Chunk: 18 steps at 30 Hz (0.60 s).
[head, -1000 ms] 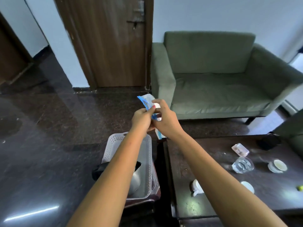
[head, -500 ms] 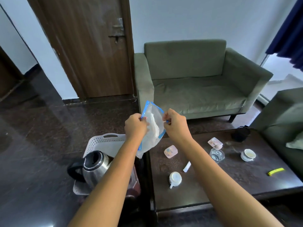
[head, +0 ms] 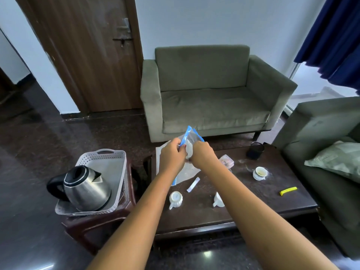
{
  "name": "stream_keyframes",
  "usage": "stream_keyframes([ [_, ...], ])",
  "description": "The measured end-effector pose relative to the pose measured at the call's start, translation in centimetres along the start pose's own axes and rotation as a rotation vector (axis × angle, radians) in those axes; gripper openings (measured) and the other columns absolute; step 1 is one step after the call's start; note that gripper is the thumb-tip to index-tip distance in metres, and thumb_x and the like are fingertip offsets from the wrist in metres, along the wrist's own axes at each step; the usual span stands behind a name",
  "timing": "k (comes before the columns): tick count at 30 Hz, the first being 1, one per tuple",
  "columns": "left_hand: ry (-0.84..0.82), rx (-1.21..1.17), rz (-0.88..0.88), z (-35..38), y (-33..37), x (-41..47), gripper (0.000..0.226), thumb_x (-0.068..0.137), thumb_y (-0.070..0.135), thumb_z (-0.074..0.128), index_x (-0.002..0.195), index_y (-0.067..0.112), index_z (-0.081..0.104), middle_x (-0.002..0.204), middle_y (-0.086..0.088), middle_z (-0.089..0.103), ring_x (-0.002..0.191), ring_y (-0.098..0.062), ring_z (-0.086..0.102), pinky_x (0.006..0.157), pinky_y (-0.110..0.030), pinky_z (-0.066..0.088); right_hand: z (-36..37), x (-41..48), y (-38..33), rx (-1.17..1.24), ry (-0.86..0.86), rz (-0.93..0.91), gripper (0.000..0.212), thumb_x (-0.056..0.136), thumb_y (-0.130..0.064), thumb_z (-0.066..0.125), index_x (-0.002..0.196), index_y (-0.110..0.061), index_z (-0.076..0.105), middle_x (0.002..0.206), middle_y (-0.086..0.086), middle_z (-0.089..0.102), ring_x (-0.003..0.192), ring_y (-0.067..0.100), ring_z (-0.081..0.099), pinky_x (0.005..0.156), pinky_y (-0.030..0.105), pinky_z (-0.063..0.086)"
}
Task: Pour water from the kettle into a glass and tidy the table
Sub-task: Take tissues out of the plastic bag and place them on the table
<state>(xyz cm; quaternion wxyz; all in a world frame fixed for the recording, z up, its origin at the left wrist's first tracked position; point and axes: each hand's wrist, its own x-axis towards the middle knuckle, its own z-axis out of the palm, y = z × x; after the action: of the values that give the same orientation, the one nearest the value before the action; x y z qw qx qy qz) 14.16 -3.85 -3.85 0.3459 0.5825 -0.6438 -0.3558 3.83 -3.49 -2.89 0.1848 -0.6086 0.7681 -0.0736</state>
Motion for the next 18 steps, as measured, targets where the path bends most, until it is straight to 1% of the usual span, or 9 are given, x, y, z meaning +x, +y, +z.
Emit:
stream_keyframes([
  [2,-0.007,-0.009,0.023,1.0,0.4,0.2,0.016,0.092,0.019,0.048,0.084,0.006,0.052,0.073,-0.008,0.065,0.068,-0.029,0.061,0.062,-0.037,0.046,-0.1,0.9,0.9,0.029,-0.036,0.046,0.031,0.088,-0.015,0.058,0.064,-0.01,0.039,0.065,0.001,0.041,0.064,0.018,0.047,0.055,0.024,0.036],
  [4,-0.006,-0.007,0.057,2.0,0.4,0.8,0.014,0.093,0.019,0.048,0.081,0.012,0.051,0.062,0.002,0.057,0.058,-0.019,0.051,0.052,-0.022,0.037,0.0,1.8,1.7,0.095,-0.076,0.075,0.021,0.088,-0.02,0.061,0.092,-0.001,0.055,0.084,0.009,0.055,0.082,0.024,0.055,0.065,0.026,0.038],
  [6,-0.031,-0.027,0.07,3.1,0.5,1.7,0.013,0.093,0.019,0.048,0.081,0.02,0.051,0.061,0.007,0.053,0.056,-0.012,0.047,0.049,-0.014,0.035,0.4,3.1,2.7,0.175,-0.055,0.136,0.047,0.087,-0.021,0.061,0.122,0.005,0.044,0.111,0.015,0.056,0.101,0.027,0.058,0.07,0.026,0.039],
  [8,-0.064,-0.091,0.064,4.4,0.3,2.9,0.01,0.093,0.018,0.048,0.085,0.02,0.053,0.065,0.005,0.053,0.06,-0.013,0.048,0.054,-0.017,0.037,0.4,4.8,3.7,0.237,0.006,0.169,0.037,0.086,-0.019,0.061,0.113,0.003,0.048,0.102,0.012,0.055,0.096,0.025,0.058,0.068,0.024,0.039],
  [9,-0.072,-0.124,0.061,4.9,0.3,3.6,0.009,0.093,0.017,0.048,0.086,0.019,0.053,0.066,0.004,0.053,0.062,-0.013,0.049,0.057,-0.02,0.038,0.4,5.7,4.2,0.251,0.001,0.182,0.024,0.085,-0.02,0.062,0.095,0.0,0.052,0.088,0.007,0.053,0.082,0.021,0.058,0.063,0.022,0.038],
  [11,-0.083,-0.189,0.051,5.9,0.5,5.1,0.008,0.092,0.015,0.049,0.087,0.016,0.055,0.069,0.001,0.054,0.065,-0.014,0.048,0.061,-0.023,0.04,0.3,7.6,5.2,0.228,-0.05,0.234,0.032,0.085,-0.025,0.063,0.067,-0.007,0.044,0.066,0.002,0.046,0.058,0.013,0.045,0.054,0.023,0.037],
  [12,-0.092,-0.222,0.049,6.4,0.7,6.0,0.008,0.092,0.014,0.049,0.087,0.015,0.055,0.071,0.0,0.054,0.066,-0.014,0.048,0.062,-0.023,0.04,0.1,8.3,5.6,0.225,-0.062,0.244,0.033,0.085,-0.027,0.063,0.066,-0.008,0.043,0.063,0.002,0.045,0.055,0.013,0.043,0.054,0.025,0.038],
  [15,-0.138,-0.28,0.072,7.7,1.6,8.8,0.009,0.092,0.013,0.05,0.085,0.015,0.055,0.067,0.001,0.053,0.066,-0.014,0.048,0.065,-0.023,0.041,-0.8,10.8,6.6,0.229,-0.028,0.237,0.018,0.088,-0.025,0.055,0.095,-0.008,0.056,0.07,0.002,0.048,0.061,0.016,0.045,0.047,0.023,0.033],
  [18,-0.18,-0.3,0.097,8.9,2.1,11.7,0.01,0.091,0.013,0.051,0.083,0.019,0.055,0.064,0.004,0.051,0.064,-0.012,0.047,0.064,-0.023,0.04,-1.7,13.4,7.2,0.114,-0.012,0.25,0.024,0.091,-0.025,0.048,0.076,-0.006,0.05,0.06,0.0,0.043,0.055,0.014,0.042,0.052,0.024,0.035],
])
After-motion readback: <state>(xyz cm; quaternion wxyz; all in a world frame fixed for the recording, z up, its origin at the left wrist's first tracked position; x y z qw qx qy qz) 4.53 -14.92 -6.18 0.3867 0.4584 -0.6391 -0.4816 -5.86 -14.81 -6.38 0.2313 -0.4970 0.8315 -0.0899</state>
